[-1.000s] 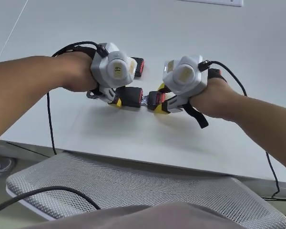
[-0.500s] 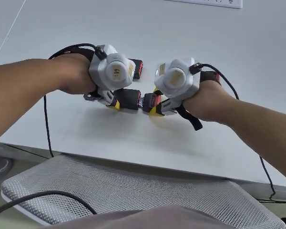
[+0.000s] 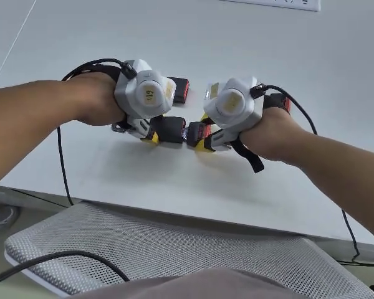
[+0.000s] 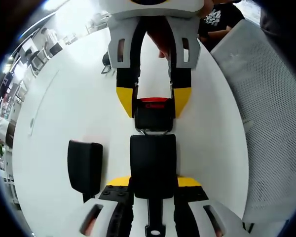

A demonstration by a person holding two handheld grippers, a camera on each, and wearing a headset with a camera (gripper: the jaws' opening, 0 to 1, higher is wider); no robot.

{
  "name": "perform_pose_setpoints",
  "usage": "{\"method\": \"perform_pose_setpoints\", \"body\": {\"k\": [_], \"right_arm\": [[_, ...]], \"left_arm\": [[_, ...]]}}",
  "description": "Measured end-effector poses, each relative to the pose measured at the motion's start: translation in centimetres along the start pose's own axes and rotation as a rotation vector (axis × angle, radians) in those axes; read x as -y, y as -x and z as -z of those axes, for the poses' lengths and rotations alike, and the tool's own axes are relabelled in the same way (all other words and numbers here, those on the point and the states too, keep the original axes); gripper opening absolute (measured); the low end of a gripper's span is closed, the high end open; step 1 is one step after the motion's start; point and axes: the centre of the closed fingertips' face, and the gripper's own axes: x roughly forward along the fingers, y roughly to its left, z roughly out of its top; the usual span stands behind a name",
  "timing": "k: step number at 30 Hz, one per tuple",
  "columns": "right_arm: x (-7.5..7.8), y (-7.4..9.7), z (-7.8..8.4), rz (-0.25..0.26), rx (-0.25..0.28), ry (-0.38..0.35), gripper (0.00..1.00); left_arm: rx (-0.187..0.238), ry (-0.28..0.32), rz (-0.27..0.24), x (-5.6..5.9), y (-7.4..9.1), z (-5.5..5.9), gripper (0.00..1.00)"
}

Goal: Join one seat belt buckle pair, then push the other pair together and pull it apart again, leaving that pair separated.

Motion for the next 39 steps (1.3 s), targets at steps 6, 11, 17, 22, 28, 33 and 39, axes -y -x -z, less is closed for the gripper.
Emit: {"method": "perform_pose_setpoints", "body": {"k": [6,11,17,22,28,33,39], "right_arm": [[0.3,-0.4,-0.5,-0.004,0.004,-0.006,0.31],[-0.2,0.1,-0.4,0.006,0.005,-0.004,0.31],[-0.1,0.0,-0.3,0.001,-0.005,-0.005,0.31],[0.1,0.1,-0.1,0.007,-0.012,0.041,0.31],[0.1,0.4,0.0,0.004,-0.005,0.014,0.31],[0.4,0.2,0.1,0.002,-0.001,0.001,0.31],[0.2,0.2,0.1,-0.006,0.005,-0.018,0.31]], "left_arm": [[0.0,0.031,0.002,-0.1,0.0,0.4,0.31],[0.022,0.024,-0.006,-0.1,-0.1,0.2,0.31],[0.019,0.019,-0.008,0.0,-0.1,0.1,0.31],[0.028,0.033,-0.012,0.1,0.1,0.2,0.31],[0.038,0.026,-0.002,-0.1,0.1,0.3,0.3],[0.036,0.031,-0.002,-0.1,0.2,0.3,0.3],[0.03,0.038,0.006,-0.1,0.2,0.3,0.3]]}}
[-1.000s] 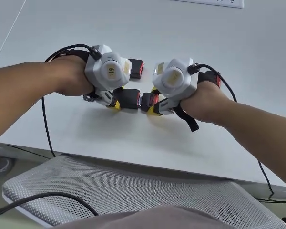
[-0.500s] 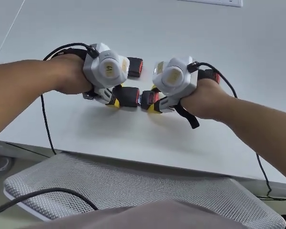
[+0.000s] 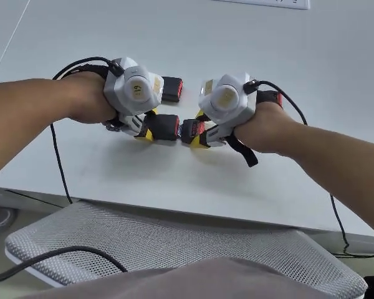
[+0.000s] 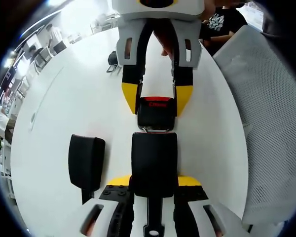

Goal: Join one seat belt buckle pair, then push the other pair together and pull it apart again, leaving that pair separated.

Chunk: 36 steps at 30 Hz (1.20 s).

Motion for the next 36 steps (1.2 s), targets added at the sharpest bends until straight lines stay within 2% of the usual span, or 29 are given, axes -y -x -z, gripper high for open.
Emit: {"method": "perform_pose_setpoints", "body": {"k": [3,6,27,29,36], "right_arm": [[-0.05,-0.03,-0.02,-0.004,-0.002,0.01,0.31],[-0.02,0.0,-0.05,-0.007,0.017,0.0,0.31],[0.05,0.09,-0.12,-0.006,0.015,-0.004,0.32],[0.05,0.07,-0.15,-0.007,0.018,-0.023,0.33],[-0.08,0.07,-0.2,0.006,0.022,-0.019,0.34]], "left_arm": [[0.008,-0.006,0.003,-0.01,0.04,0.07,0.3],[0.03,0.008,0.0,-0.04,0.12,0.09,0.3],[0.01,0.001,0.006,-0.19,-0.02,-0.03,0.31],[0.017,0.014,0.008,-0.31,-0.03,-0.04,0.32],[0.005,0.03,0.002,-0.25,-0.05,-0.06,0.33]]}}
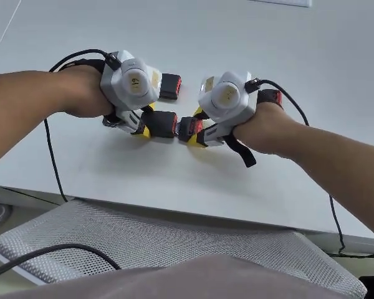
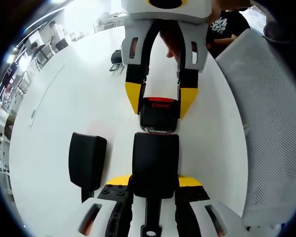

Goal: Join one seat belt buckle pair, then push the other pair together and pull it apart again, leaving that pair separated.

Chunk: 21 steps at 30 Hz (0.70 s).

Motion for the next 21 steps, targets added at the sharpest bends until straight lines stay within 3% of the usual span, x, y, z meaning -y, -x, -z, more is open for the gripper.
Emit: {"method": "perform_pose_setpoints", "body": {"k": [4,8,13,18,19,21], "right_arm": [[0.0,0.0,0.0,0.004,-0.001,-0.002,0.34],[0.1,0.2,-0.2,-0.002,0.016,-0.038,0.34],[-0.1,0.3,-0.4,0.007,0.017,-0.033,0.35],[-0.1,1.2,-1.4,0.016,0.038,0.011,0.35],[0.1,1.5,-1.5,0.019,0.042,0.015,0.35],[0.3,2.0,-1.8,0.021,0.056,0.019,0.35]], "left_arm": [[-0.006,0.034,-0.003,0.0,0.0,0.0,0.34],[-0.025,0.036,-0.01,0.0,0.0,0.0,0.34],[-0.035,0.024,-0.021,0.5,0.4,-0.1,0.36],[-0.016,0.012,-0.04,0.3,1.8,-0.7,0.36],[-0.05,-0.047,-0.068,-0.3,2.4,-0.3,0.36],[-0.019,-0.027,-0.064,-0.3,3.3,-0.9,0.36]]}}
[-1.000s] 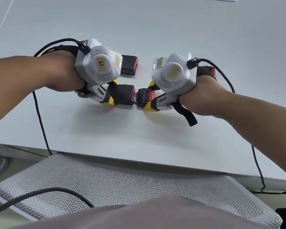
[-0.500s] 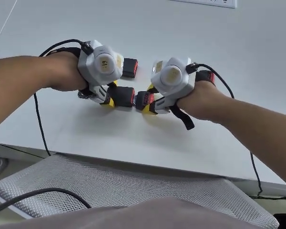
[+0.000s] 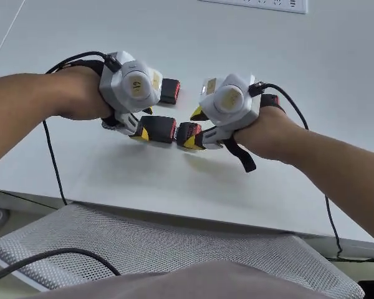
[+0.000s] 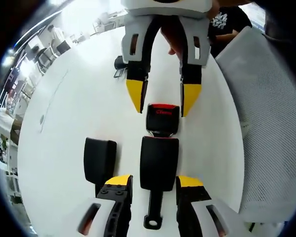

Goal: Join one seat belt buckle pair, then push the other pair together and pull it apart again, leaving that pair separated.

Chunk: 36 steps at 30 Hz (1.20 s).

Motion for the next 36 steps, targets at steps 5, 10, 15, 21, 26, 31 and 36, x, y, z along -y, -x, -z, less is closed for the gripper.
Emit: {"method": "perform_pose_setpoints", "body": {"k": [5,10,15,21,26,31,36], "right_arm": [[0.9,0.5,0.2,0.028,-0.006,0.034,0.35],[2.4,1.7,0.9,0.055,-0.009,0.018,0.35],[4.2,3.0,3.1,0.079,-0.046,0.013,0.34],[6.6,4.6,6.2,0.095,-0.06,-0.064,0.34],[8.2,6.0,9.1,0.13,-0.092,-0.082,0.34],[9.4,7.7,12.0,0.159,-0.128,-0.099,0.35],[10.2,8.6,13.6,0.165,-0.154,-0.102,0.35]], "left_arm": [[0.02,0.012,-0.023,-1.2,1.2,-0.6,0.36],[0.036,0.01,-0.06,-3.2,1.1,-1.0,0.36],[0.031,0.008,-0.053,-5.0,0.2,-1.1,0.37],[0.059,0.03,-0.073,-7.4,0.2,-1.6,0.39],[0.05,0.033,-0.066,-8.2,-0.4,-1.4,0.39],[0.039,0.022,-0.042,-8.7,-1.0,-1.3,0.39],[-0.026,-0.045,-0.018,-8.8,-1.9,0.2,0.37]]}}
